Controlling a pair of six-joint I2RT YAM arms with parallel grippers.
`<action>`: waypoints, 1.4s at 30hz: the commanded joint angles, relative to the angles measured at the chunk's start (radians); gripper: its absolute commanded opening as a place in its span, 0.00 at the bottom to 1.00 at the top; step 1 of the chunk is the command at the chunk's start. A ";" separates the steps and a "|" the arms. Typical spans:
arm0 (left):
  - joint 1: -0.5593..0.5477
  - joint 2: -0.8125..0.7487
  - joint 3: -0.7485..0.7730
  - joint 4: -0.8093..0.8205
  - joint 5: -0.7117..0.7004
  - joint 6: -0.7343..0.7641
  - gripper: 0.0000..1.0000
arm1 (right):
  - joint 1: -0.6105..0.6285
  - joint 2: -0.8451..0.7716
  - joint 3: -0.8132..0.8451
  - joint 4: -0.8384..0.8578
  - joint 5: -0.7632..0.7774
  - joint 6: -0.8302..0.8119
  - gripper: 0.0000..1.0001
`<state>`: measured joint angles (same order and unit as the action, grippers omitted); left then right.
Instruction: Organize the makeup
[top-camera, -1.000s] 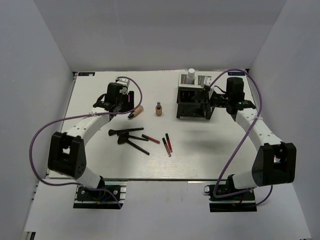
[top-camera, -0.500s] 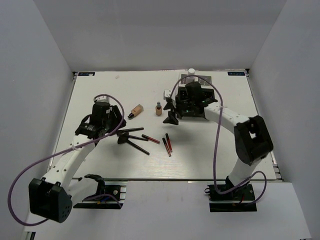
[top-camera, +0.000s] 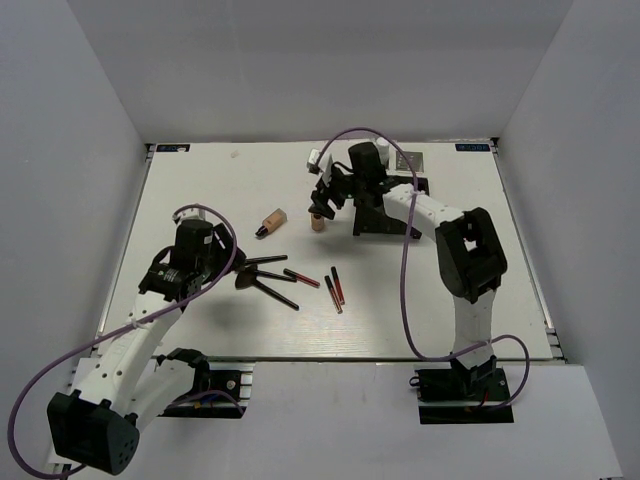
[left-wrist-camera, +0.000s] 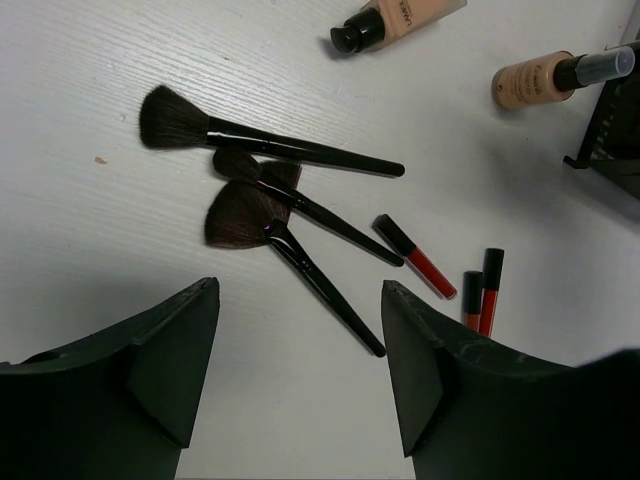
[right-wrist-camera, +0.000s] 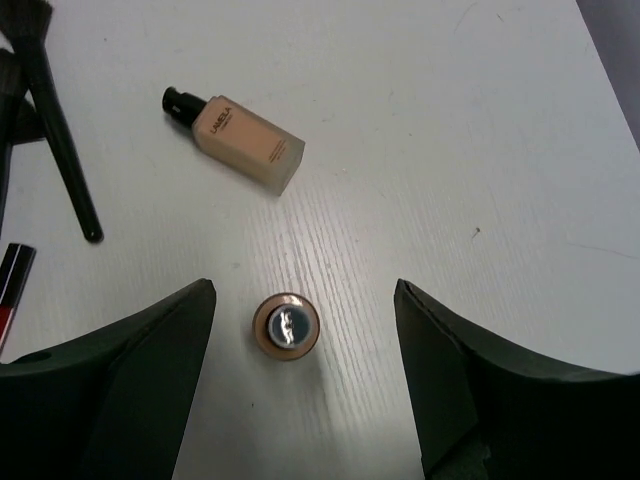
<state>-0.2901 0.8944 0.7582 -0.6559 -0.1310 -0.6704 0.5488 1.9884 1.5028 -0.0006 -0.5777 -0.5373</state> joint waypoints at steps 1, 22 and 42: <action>0.003 -0.018 -0.008 -0.027 -0.010 -0.018 0.76 | 0.011 0.061 0.097 -0.070 0.010 -0.007 0.78; 0.003 0.000 0.023 -0.040 -0.030 -0.011 0.77 | 0.037 0.204 0.157 -0.133 0.125 -0.092 0.61; -0.006 0.115 0.010 0.140 0.046 0.064 0.74 | -0.033 -0.262 0.119 -0.206 -0.174 0.129 0.12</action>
<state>-0.2913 0.9886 0.7582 -0.5900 -0.1223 -0.6426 0.5465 1.8889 1.6054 -0.2192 -0.6636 -0.4713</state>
